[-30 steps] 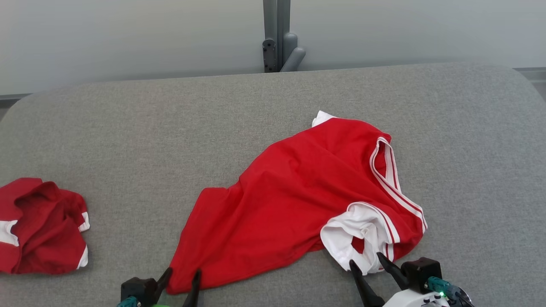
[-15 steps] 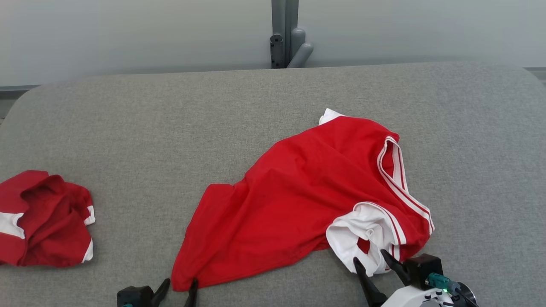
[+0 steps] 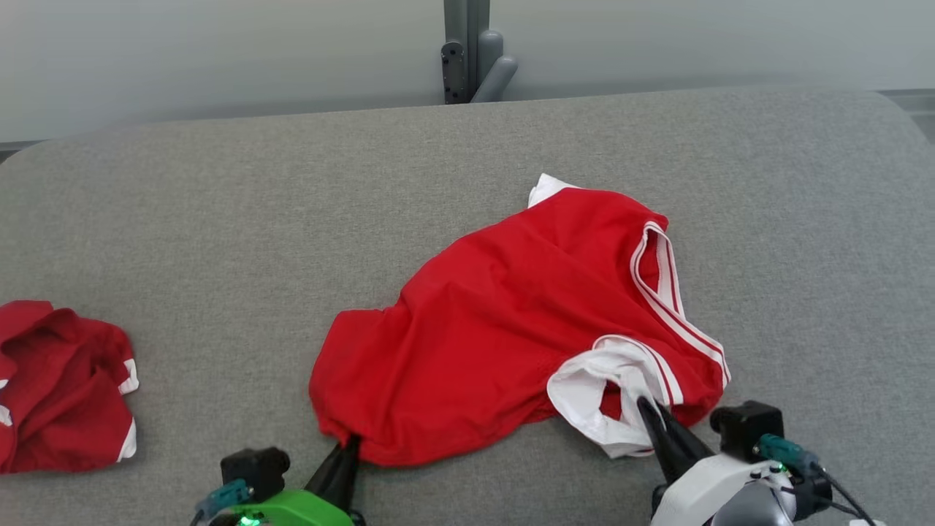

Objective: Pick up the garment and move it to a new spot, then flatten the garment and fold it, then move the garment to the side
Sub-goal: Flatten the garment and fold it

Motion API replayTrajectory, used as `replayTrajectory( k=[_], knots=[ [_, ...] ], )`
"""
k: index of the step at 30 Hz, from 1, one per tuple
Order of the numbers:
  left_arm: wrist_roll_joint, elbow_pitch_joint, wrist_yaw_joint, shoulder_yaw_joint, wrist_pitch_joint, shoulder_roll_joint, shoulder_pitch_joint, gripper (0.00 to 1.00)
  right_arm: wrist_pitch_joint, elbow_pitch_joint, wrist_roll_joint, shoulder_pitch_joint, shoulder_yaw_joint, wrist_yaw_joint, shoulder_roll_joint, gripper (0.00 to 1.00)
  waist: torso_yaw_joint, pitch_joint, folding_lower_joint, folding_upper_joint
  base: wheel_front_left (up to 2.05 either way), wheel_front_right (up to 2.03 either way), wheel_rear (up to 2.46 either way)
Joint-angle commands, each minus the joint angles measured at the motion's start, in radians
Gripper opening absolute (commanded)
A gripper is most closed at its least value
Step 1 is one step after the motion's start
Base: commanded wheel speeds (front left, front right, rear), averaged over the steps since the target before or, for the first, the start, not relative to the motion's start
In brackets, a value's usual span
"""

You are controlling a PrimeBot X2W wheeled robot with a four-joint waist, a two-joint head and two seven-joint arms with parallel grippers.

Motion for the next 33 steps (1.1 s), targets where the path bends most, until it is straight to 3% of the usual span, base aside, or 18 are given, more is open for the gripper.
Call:
replayTrajectory(
  k=[1, 2, 5, 10, 12, 14, 18, 23, 27, 31, 33],
  knots=[
    [-0.074, -0.102, -0.005, -0.022, 0.021, 0.008, -0.001, 0.00, 0.027, -0.089, 0.041, 0.017, -0.016, -0.001, -0.003, 0.00, -0.023, 0.012, 0.0000, 0.0111, 0.00, 0.00, 0.00],
    [-0.074, -0.102, -0.005, -0.022, 0.021, 0.008, -0.001, 0.00, 0.027, -0.089, 0.041, 0.017, -0.016, -0.001, -0.003, 0.00, -0.023, 0.012, 0.0000, 0.0111, 0.00, 0.00, 0.00],
    [-0.214, -0.309, -0.005, -0.031, 0.073, 0.057, 0.012, 0.00, 0.098, -0.281, 0.038, 0.018, -0.069, -0.001, -0.005, 0.00, -0.038, 0.032, 0.0000, 0.0111, 0.00, 0.00, 0.00],
    [-0.351, -0.662, 0.006, 0.029, 0.213, 0.158, -0.071, 0.00, 0.274, -0.640, 0.068, -0.112, -0.190, -0.001, -0.102, 0.00, -0.058, 0.126, 0.0000, 0.0111, 0.00, 0.00, 0.00],
    [-0.392, -0.788, 0.043, 0.071, 0.282, 0.187, -0.143, 0.00, 0.348, -0.729, 0.083, -0.219, -0.258, -0.001, -0.171, 0.00, -0.058, 0.187, 0.0000, 0.0111, 0.00, 0.00, 0.00],
    [-0.429, -0.899, 0.111, 0.129, 0.394, 0.229, -0.299, 0.00, 0.439, -0.757, 0.121, -0.415, -0.331, -0.001, -0.259, 0.00, -0.050, 0.274, 0.0000, 0.0111, 0.00, 0.00, 0.00],
    [-0.429, -0.882, 0.176, 0.163, 0.520, 0.274, -0.582, 0.00, 0.507, -0.650, 0.145, -0.716, -0.342, -0.001, -0.358, 0.00, -0.033, 0.394, 0.0000, 0.0111, 0.00, 0.00, 0.00],
    [-0.371, -0.644, 0.217, 0.144, 0.566, 0.242, -0.960, 0.00, 0.509, -0.357, 0.107, -1.120, -0.254, -0.001, -0.350, 0.00, -0.004, 0.528, 0.0000, 0.0111, 0.00, 0.00, 0.00],
    [-0.278, -0.377, 0.198, 0.110, 0.464, 0.180, -1.209, 0.00, 0.364, -0.094, -0.006, -1.412, -0.202, -0.001, -0.258, 0.00, 0.018, 0.593, 0.0000, 0.0111, 0.00, 0.00, 0.00],
    [-0.198, -0.161, 0.166, 0.103, 0.287, 0.120, -1.402, 0.00, 0.149, 0.108, -0.107, -1.641, -0.247, -0.001, -0.135, 0.00, 0.026, 0.611, 0.0000, 0.0111, 0.00, 0.00, 0.00],
    [-0.172, -0.074, 0.137, 0.097, 0.216, 0.119, -1.464, 0.00, 0.067, 0.193, -0.155, -1.719, -0.223, -0.001, -0.113, 0.00, 0.019, 0.628, 0.0000, 0.0111, 0.00, 0.00, 0.00]
  ],
)
